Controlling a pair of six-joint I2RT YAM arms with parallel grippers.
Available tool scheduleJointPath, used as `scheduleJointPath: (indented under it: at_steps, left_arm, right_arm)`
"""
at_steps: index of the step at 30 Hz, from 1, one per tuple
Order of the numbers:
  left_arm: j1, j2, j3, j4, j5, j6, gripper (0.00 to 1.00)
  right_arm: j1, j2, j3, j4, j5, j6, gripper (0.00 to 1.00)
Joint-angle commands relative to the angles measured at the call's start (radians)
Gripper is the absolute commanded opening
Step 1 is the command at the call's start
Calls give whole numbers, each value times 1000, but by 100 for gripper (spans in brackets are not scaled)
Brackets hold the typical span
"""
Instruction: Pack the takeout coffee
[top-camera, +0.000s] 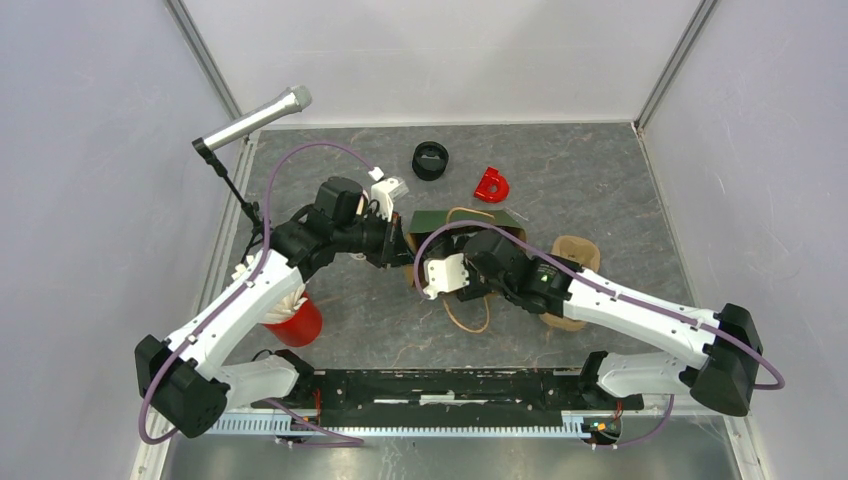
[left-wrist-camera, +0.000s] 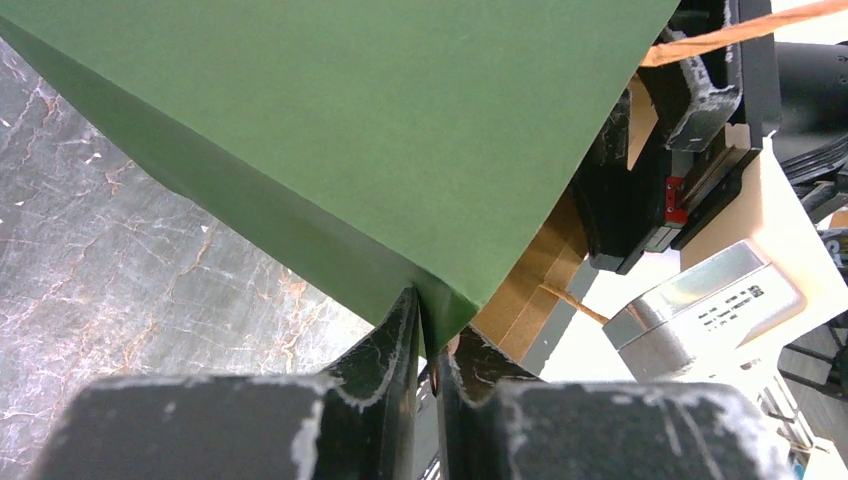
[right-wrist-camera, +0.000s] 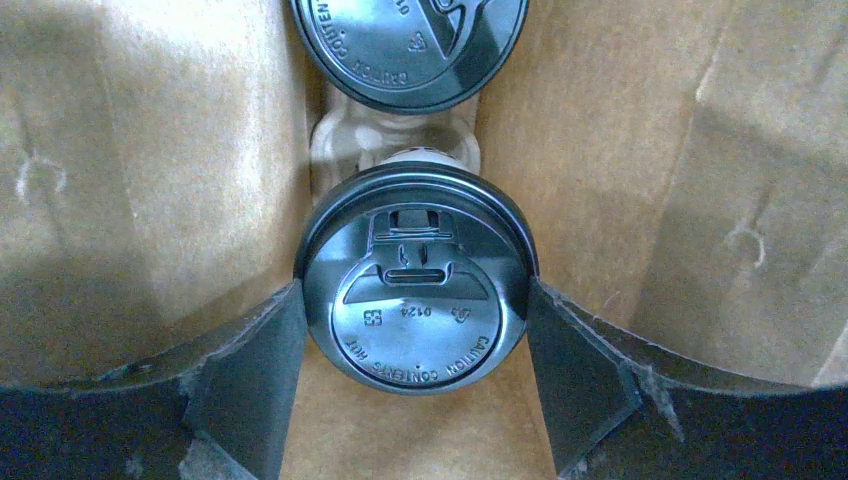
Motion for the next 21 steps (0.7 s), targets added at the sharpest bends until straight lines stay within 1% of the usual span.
scheduleJointPath:
  at_steps: [1, 3, 6, 9, 14, 17, 21]
  left_arm:
    - [-4, 8, 52, 15, 17, 53, 20]
    - [-4, 7, 55, 10, -1, 37, 27]
    - [-4, 1, 56, -20, -16, 25, 35]
    - [-4, -3, 49, -63, -42, 9, 45]
    - [-5, -26, 26, -82, -46, -22, 56]
    - [-12, -38, 17, -83, -55, -38, 59]
    - [-46, -33, -1, -72, -74, -80, 59]
  right_arm:
    - [-3, -6, -17, 66, -31, -19, 53]
    - [-3, -4, -22, 80, -38, -20, 53]
    - [-6, -10, -45, 108, -48, -26, 53]
    - [-7, -5, -53, 109, -51, -20, 53]
    - [-6, -3, -51, 112, -32, -7, 53]
    - [-9, -6, -56, 118, -30, -3, 53]
    - [-12, -1, -58, 134, -22, 12, 53]
